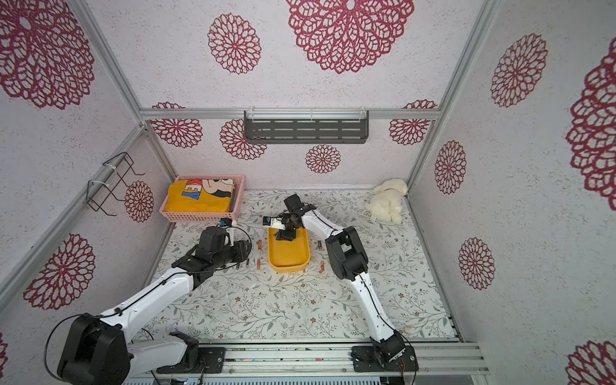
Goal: Take the batteries out of the storage box
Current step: Pick up the battery from the storage box.
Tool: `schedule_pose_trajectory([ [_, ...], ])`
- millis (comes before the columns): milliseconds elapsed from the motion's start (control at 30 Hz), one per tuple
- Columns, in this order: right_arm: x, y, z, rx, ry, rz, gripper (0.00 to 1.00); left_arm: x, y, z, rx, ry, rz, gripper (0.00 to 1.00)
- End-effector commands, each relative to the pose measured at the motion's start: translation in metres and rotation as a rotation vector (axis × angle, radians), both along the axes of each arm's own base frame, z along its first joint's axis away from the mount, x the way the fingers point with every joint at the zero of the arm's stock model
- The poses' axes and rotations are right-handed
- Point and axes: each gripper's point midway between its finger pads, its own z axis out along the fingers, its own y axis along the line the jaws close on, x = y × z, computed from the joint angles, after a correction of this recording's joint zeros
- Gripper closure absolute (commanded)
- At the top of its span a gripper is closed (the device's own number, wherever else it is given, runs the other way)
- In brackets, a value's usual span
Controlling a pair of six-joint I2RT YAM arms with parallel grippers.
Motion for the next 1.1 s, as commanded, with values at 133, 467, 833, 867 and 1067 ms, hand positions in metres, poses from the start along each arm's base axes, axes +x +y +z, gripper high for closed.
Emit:
schedule_pose_trajectory([
  [133,-0.032,-0.013,-0.023,-0.094,0.152,0.015,0.60,0.002,0.003,0.003,0.023,-0.002,0.012,0.57],
  [467,-0.056,-0.012,-0.020,-0.110,0.207,0.016,0.79,0.007,0.002,-0.003,0.038,0.019,0.013,0.57],
  [833,-0.069,-0.012,-0.018,-0.166,0.259,-0.089,0.69,0.013,-0.004,-0.004,0.024,0.029,0.005,0.57],
  [867,-0.069,-0.014,-0.022,-0.192,0.258,-0.109,0.69,0.013,-0.004,-0.003,0.024,0.031,0.002,0.57],
  [1067,-0.071,-0.023,-0.029,-0.271,0.264,-0.188,0.85,0.012,-0.001,-0.004,0.044,0.039,0.005,0.57],
])
